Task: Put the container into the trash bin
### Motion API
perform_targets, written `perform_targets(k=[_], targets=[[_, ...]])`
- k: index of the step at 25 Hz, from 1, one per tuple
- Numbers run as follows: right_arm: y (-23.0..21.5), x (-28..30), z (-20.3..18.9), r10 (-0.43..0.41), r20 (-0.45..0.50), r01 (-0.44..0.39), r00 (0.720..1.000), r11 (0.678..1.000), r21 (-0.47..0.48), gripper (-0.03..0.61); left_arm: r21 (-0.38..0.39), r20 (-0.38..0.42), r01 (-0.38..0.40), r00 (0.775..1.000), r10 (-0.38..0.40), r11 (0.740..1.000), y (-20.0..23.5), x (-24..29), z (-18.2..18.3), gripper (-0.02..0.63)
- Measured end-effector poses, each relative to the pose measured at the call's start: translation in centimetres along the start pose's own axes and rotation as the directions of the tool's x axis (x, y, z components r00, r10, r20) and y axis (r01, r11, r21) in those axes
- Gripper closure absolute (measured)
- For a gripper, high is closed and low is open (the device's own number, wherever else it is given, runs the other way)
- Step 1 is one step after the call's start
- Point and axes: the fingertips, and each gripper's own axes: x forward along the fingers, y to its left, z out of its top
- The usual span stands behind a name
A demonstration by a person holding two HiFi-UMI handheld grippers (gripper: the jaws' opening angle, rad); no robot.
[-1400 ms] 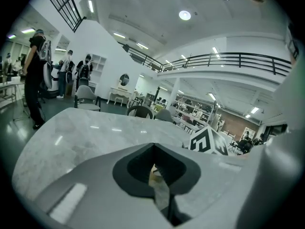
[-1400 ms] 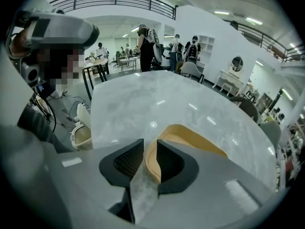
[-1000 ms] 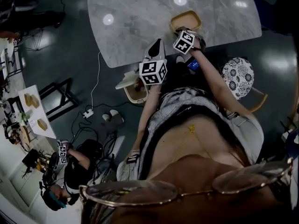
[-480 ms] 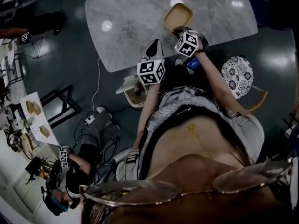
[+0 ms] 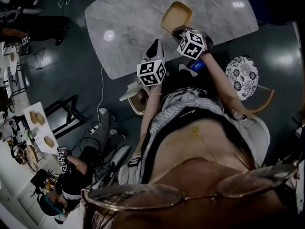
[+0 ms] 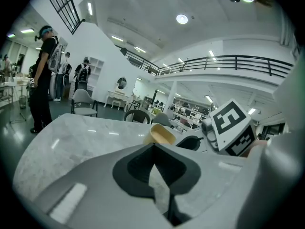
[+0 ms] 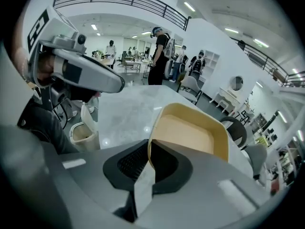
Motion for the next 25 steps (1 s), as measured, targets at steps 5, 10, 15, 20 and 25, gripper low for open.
perform_targets(k=[5, 10, 15, 20, 25], targets=[[0.7, -1.6, 0.3, 0.024, 0.025, -0.025, 0.999, 0.999, 0.035, 0.535, 0.000, 0.008, 0.002, 1.000, -0.002, 1.000, -0.6, -0.3, 0.1, 0.612], [1.4, -3.1, 0.6, 0.054, 0.058, -0.056, 0.997, 0.998, 0.036, 0.535, 0.005, 0.016, -0.007, 1.000, 0.007, 1.000, -1.1, -0.5, 0.0, 0.612], [1.5, -4.8, 1.9, 0.085, 0.107, -0.088, 0.991, 0.996, 0.021, 0.535, -0.001, 0.026, -0.052, 0.998, 0.052, 0.999, -1.0, -0.9, 0.1, 0.612], [2.1, -6.6, 3.2, 0.116, 0.152, -0.117, 0.982, 0.993, -0.004, 0.535, -0.025, 0.058, -0.099, 0.993, 0.100, 0.995, -1.2, -2.3, 0.4, 0.612], [3.9, -7.3, 4.6, 0.201, 0.195, -0.194, 0.960, 0.980, -0.052, 0.535, -0.071, 0.121, -0.153, 0.980, 0.161, 0.986, -1.5, -5.4, 1.1, 0.612]])
